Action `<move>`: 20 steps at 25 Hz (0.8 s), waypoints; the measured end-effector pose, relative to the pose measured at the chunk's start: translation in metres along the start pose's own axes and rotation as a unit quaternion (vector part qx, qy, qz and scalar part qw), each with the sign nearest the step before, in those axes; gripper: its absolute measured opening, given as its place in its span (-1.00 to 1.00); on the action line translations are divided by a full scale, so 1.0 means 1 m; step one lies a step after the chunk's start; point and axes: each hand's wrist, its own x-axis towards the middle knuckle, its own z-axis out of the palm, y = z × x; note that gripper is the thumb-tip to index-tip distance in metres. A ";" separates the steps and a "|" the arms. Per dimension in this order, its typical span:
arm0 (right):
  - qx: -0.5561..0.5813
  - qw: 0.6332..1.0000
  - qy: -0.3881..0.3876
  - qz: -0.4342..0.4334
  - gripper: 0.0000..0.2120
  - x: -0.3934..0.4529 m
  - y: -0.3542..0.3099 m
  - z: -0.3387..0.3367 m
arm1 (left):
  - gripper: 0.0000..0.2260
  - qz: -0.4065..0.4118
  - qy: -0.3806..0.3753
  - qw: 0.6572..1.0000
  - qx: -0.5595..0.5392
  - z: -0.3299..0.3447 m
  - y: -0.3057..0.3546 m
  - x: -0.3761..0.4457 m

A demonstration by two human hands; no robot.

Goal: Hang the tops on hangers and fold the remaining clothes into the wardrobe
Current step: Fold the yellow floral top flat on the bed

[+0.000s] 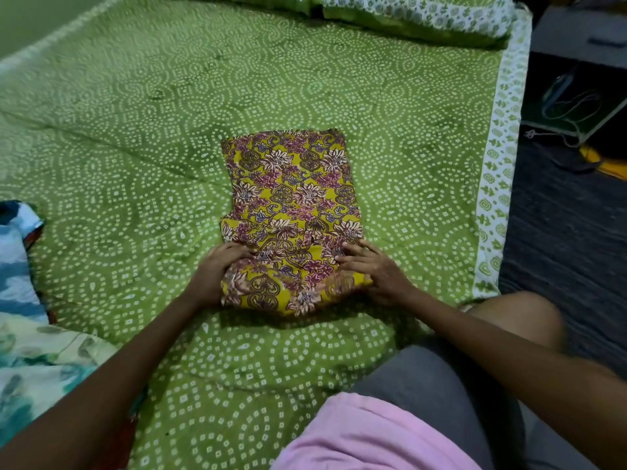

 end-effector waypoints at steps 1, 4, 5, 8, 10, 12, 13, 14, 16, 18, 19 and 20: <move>0.140 0.981 0.039 0.125 -0.75 0.009 -0.009 -0.004 | -0.61 -0.059 0.031 0.994 -0.087 -0.002 0.008 0.007; 0.482 0.778 0.169 0.366 -0.88 0.052 -0.019 -0.025 | -0.89 -0.266 0.091 0.917 -0.284 -0.007 0.025 0.045; 0.504 0.738 0.198 0.403 -0.91 0.067 -0.012 -0.029 | -0.89 -0.311 0.118 0.889 -0.314 -0.008 0.028 0.059; 0.535 0.650 0.229 0.489 -0.82 0.092 0.002 -0.034 | -0.77 -0.360 0.192 0.860 -0.305 -0.003 0.021 0.081; 0.557 0.621 0.229 0.502 -0.69 0.085 0.005 -0.024 | -0.68 -0.372 0.211 0.866 -0.257 0.010 0.020 0.078; 0.526 0.663 0.208 0.490 -0.69 0.078 0.002 -0.017 | -0.74 -0.367 0.240 0.858 -0.270 0.022 0.025 0.073; 0.501 0.690 0.195 0.485 -0.67 0.079 0.005 -0.015 | -0.81 -0.362 0.248 0.855 -0.277 0.025 0.032 0.074; 0.477 0.710 0.187 0.484 -0.65 0.084 0.005 -0.015 | -0.86 -0.362 0.250 0.850 -0.290 0.025 0.032 0.076; 0.460 0.724 0.166 0.487 -0.64 0.088 -0.001 -0.014 | -0.90 -0.363 0.264 0.825 -0.344 0.023 0.037 0.076; 0.465 0.726 0.142 0.487 -0.67 0.080 -0.009 -0.009 | -0.80 -0.392 0.292 0.831 -0.266 0.023 0.038 0.062; 0.468 0.730 0.124 0.483 -0.68 0.072 -0.015 -0.006 | -0.71 -0.426 0.295 0.839 -0.164 0.024 0.041 0.052; 0.465 0.740 0.110 0.474 -0.70 0.065 -0.019 -0.002 | -0.63 -0.458 0.285 0.838 -0.081 0.028 0.038 0.041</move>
